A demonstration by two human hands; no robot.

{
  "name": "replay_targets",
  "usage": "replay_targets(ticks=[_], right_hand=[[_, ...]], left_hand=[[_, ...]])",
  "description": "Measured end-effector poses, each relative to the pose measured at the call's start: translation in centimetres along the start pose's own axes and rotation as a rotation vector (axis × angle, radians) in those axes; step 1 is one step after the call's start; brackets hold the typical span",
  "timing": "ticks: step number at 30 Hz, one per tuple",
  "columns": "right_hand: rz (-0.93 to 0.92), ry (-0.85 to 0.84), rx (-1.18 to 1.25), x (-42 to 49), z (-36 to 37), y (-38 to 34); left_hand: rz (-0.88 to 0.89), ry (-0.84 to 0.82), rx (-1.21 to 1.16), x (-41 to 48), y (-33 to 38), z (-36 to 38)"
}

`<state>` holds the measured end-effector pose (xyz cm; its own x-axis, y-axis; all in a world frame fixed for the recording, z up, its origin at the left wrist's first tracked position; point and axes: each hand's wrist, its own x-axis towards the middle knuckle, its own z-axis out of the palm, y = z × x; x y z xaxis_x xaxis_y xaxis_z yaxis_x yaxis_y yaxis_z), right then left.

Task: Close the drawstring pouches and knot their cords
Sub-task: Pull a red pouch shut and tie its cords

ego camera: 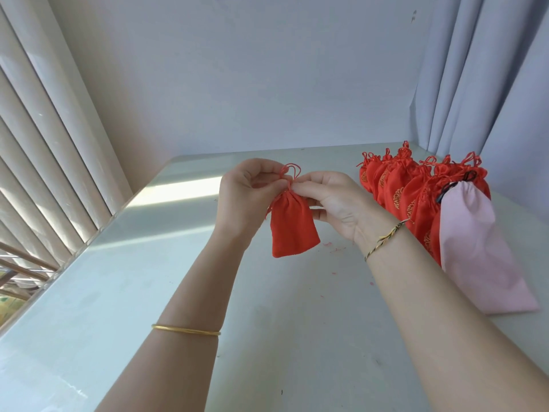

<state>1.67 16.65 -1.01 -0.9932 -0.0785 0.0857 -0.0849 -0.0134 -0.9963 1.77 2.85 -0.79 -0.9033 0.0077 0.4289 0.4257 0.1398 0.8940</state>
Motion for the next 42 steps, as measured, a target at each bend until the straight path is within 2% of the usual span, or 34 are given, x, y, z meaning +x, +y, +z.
replay_targets(ticks=[4, 11, 19, 23, 26, 30, 32, 35, 38, 40, 42], right_hand=[[0.098, 0.046, 0.044, 0.5, 0.4, 0.1], [0.204, -0.038, 0.251, 0.4, -0.5, 0.4], [0.02, -0.107, 0.265, 0.1, -1.2, 0.4], [0.001, -0.038, 0.325, 0.2, -0.9, 0.6], [-0.031, 0.044, 0.205, 0.8, -0.4, 1.1], [-0.296, 0.223, -0.482, 1.3, -0.6, 1.5], [-0.398, 0.258, -0.656, 1.1, -0.5, 1.4], [-0.456, 0.305, -0.674, 0.9, -0.3, 1.2], [-0.427, 0.345, -0.65, 0.8, -0.6, 1.1], [-0.367, 0.302, -0.616, 0.7, -1.0, 0.8], [-0.29, 0.201, -0.427, 0.5, -1.3, 0.6]], left_hand=[[-0.058, -0.057, -0.06, 0.0, -0.1, 0.1], [-0.1, -0.101, -0.102, 0.1, -0.2, 0.0], [-0.156, -0.078, -0.123, 0.4, -0.3, -0.3], [-0.176, -0.081, -0.144, 0.4, -0.3, -0.4], [-0.167, -0.103, -0.129, 0.1, -0.2, -0.1], [-0.13, -0.11, -0.049, -0.1, -0.3, 0.5], [-0.124, -0.115, -0.015, -0.1, -0.4, 0.6], [-0.143, -0.118, -0.017, 0.0, -0.4, 0.5], [-0.162, -0.112, -0.042, 0.1, -0.4, 0.2], [-0.182, -0.098, -0.055, 0.3, -0.4, 0.0], [-0.229, -0.093, -0.115, 0.3, -0.5, -0.2]])
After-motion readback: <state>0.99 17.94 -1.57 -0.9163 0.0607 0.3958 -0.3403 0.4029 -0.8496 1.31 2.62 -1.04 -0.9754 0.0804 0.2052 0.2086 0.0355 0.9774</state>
